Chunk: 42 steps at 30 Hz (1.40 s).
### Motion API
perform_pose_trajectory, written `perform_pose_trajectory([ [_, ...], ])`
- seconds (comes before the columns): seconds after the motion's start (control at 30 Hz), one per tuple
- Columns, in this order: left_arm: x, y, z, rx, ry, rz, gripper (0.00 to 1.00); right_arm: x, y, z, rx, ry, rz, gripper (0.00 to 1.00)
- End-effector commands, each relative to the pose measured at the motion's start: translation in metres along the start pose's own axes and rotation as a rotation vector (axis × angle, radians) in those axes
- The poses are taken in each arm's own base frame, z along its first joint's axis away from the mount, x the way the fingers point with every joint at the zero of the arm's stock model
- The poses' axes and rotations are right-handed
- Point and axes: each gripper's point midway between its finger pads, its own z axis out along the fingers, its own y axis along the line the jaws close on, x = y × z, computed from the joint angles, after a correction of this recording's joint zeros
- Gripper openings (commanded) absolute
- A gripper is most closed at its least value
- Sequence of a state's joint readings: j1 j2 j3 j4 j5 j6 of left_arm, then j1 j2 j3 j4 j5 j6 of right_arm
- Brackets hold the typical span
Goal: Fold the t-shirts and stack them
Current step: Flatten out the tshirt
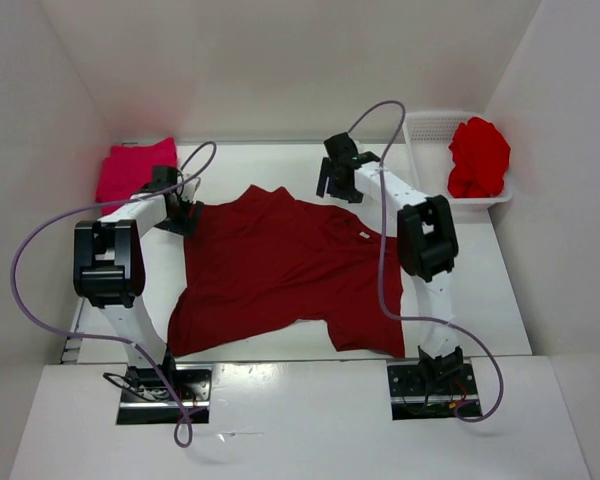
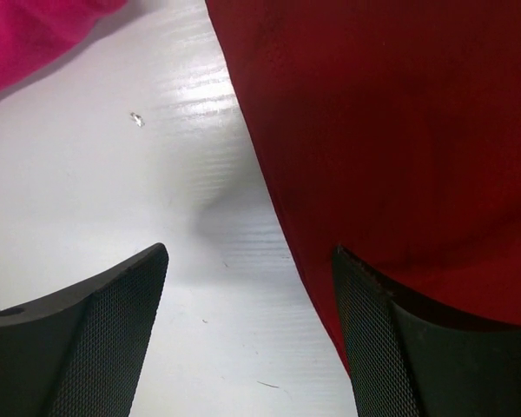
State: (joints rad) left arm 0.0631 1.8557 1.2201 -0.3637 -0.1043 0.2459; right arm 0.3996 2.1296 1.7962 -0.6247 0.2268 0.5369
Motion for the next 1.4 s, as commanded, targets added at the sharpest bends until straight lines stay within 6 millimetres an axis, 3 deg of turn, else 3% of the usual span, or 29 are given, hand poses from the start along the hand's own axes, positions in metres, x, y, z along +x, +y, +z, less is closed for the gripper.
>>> perform_pose_trajectory([
  [0.0, -0.021, -0.005, -0.001, 0.058, -0.042, -0.064, 0.83, -0.006, 0.020, 0.007, -0.053, 0.021, -0.162, 0.82],
  [0.2, -0.006, -0.018, 0.014, 0.112, 0.014, -0.072, 0.82, 0.019, 0.025, 0.034, -0.097, 0.126, -0.270, 0.82],
  [0.37, 0.001, -0.033, 0.017, 0.149, 0.034, -0.053, 0.77, 0.038, 0.010, 0.046, -0.052, 0.157, -0.294, 0.83],
  [0.47, 0.014, -0.043, 0.032, 0.167, 0.082, -0.044, 0.64, 0.050, -0.016, 0.061, 0.082, 0.195, -0.308, 0.83],
  [0.53, 0.019, -0.045, 0.038, 0.174, 0.107, -0.043, 0.50, 0.056, -0.028, 0.073, 0.153, 0.212, -0.316, 0.83],
  [0.6, 0.018, -0.049, 0.038, 0.178, 0.106, -0.035, 0.38, 0.061, -0.032, 0.075, 0.171, 0.224, -0.313, 0.72],
  [0.63, 0.018, -0.049, 0.038, 0.178, 0.106, -0.035, 0.24, 0.060, -0.033, 0.076, 0.187, 0.214, -0.290, 0.64],
  [0.67, 0.021, -0.049, 0.040, 0.181, 0.114, -0.026, 0.18, 0.059, -0.035, 0.072, 0.198, 0.209, -0.274, 0.43],
  [0.73, 0.019, -0.044, 0.041, 0.155, 0.109, -0.015, 0.09, 0.042, -0.051, 0.071, 0.214, 0.178, -0.168, 0.22],
  [0.77, 0.011, -0.039, 0.040, 0.139, 0.090, -0.003, 0.06, 0.038, -0.058, 0.068, 0.217, 0.177, -0.126, 0.13],
  [0.8, 0.005, -0.040, 0.043, 0.130, 0.080, 0.006, 0.00, 0.028, -0.080, 0.072, 0.239, 0.165, -0.062, 0.00],
  [0.97, -0.029, -0.017, 0.048, 0.043, 0.020, 0.034, 0.00, -0.009, -0.124, 0.051, 0.276, 0.072, 0.130, 0.00],
  [1.0, -0.047, -0.014, 0.046, 0.025, -0.015, 0.039, 0.00, -0.008, -0.133, 0.049, 0.295, 0.072, 0.135, 0.00],
  [1.03, -0.055, -0.009, 0.046, 0.011, -0.027, 0.038, 0.00, -0.024, -0.139, 0.041, 0.309, 0.022, 0.163, 0.00],
  [1.2, -0.104, 0.012, 0.046, -0.059, -0.112, 0.035, 0.00, -0.047, -0.153, 0.030, 0.355, -0.057, 0.216, 0.00],
  [1.23, -0.106, 0.013, 0.051, -0.057, -0.105, 0.036, 0.00, -0.052, -0.151, 0.029, 0.350, -0.067, 0.219, 0.00],
  [1.27, -0.129, 0.021, 0.045, -0.082, -0.153, 0.029, 0.00, -0.062, -0.153, 0.026, 0.346, -0.089, 0.243, 0.00],
  [1.37, -0.140, 0.025, 0.052, -0.091, -0.153, 0.028, 0.00, -0.073, -0.157, 0.031, 0.365, -0.112, 0.272, 0.00],
])
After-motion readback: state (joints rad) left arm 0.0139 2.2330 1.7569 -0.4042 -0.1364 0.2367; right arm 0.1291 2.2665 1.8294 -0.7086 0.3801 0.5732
